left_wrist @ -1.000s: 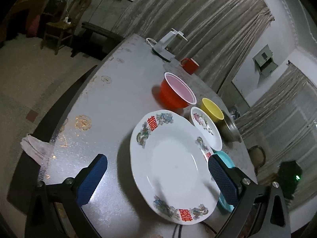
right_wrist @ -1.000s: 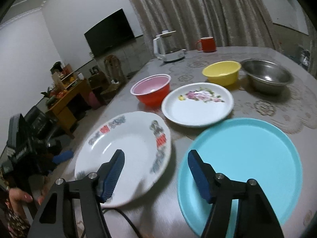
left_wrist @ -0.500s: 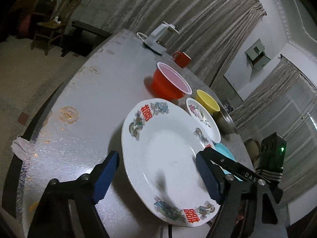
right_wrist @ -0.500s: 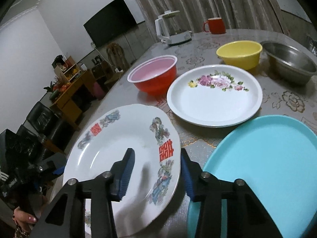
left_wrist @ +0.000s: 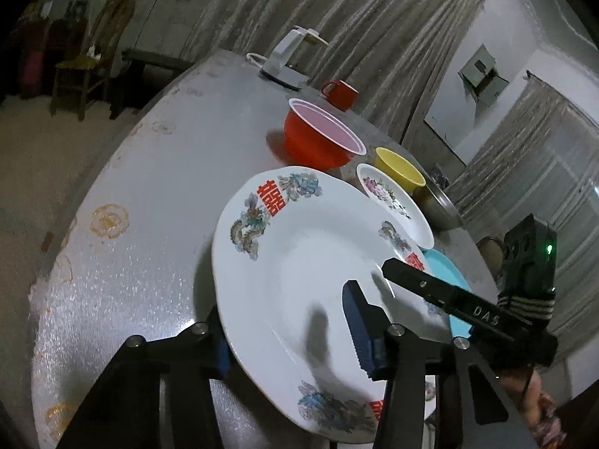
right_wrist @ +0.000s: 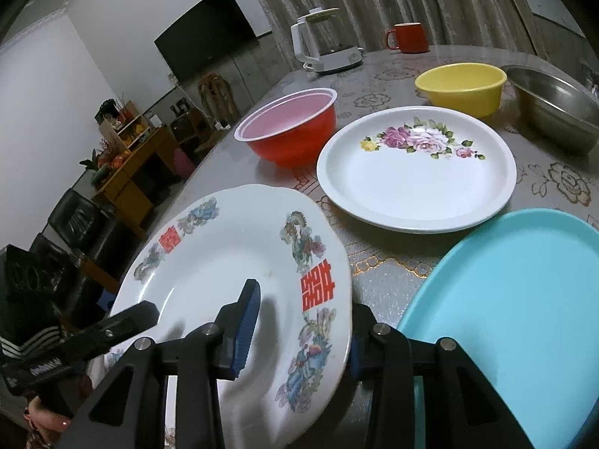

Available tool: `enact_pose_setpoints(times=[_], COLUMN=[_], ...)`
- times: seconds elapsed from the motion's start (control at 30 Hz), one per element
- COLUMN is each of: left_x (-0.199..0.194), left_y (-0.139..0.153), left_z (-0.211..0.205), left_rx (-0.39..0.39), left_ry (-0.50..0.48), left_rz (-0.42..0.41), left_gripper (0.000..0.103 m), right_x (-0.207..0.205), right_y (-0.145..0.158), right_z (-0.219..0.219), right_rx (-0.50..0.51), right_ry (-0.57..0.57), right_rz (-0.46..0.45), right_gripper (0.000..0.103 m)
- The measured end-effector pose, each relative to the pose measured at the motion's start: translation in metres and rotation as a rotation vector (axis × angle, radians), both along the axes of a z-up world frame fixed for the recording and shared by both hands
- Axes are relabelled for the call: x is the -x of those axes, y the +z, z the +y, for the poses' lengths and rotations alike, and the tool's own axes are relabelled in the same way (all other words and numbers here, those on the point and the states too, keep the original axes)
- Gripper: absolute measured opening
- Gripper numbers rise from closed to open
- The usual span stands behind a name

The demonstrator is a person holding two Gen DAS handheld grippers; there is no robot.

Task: Organize plates and bowls
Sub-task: 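Lift the large white plate with the right gripper onto the teal plate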

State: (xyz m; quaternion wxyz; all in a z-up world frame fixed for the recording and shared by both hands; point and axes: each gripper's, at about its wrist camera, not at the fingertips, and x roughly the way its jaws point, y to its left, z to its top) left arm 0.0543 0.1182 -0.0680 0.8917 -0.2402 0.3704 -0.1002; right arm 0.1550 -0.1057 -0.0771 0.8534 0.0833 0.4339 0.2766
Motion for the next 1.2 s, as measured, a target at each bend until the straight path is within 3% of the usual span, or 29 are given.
enact_pose_setpoints(times=[0.07,0.13,0.2,0.3,0.43,0.5,0.73,0.87,0.97,1.2], left_x=[0.001,-0.001,-0.005,-0.006,-0.004,-0.004,0.001,0.007,0.010,0.021], left_y=[0.000,0.001,0.001,0.003,0.000,-0.001,0.002,0.004,0.004,0.017], left_z=[-0.004,-0.008,-0.013,-0.021,-0.012,-0.008,-0.019,-0.025,-0.030,-0.042], left_rx=[-0.037,-0.048,-0.058,-0.116,-0.105,-0.101,-0.171,-0.212,-0.226,-0.223], left_ry=[-0.009,-0.041,-0.081,-0.078,-0.019,-0.008,-0.041,-0.038,-0.052,-0.066], left_rz=[-0.024,-0.033,-0.039,-0.038,-0.032,-0.027,-0.047,-0.070,-0.078,-0.135], left_gripper=[0.050,0.067,0.076,0.074,0.049,0.044,0.045,0.045,0.045,0.045], right_x=[0.000,0.000,0.001,0.002,0.000,-0.002,0.015,0.034,0.037,0.048], right_y=[0.000,0.000,0.001,0.001,-0.001,-0.001,0.005,0.003,-0.003,0.006], right_z=[-0.001,0.001,0.003,0.005,0.000,-0.002,-0.001,0.009,0.001,-0.015], right_rx=[-0.006,0.002,0.017,0.027,-0.004,-0.022,-0.051,0.021,-0.021,-0.017], right_ry=[0.001,0.001,0.002,0.003,-0.012,-0.014,0.049,0.087,0.065,0.046], right_rz=[0.003,0.000,-0.006,-0.010,0.004,0.012,-0.035,-0.082,-0.051,-0.087], right_gripper=[0.039,0.039,0.039,0.039,0.030,0.029,0.026,0.026,0.025,0.025])
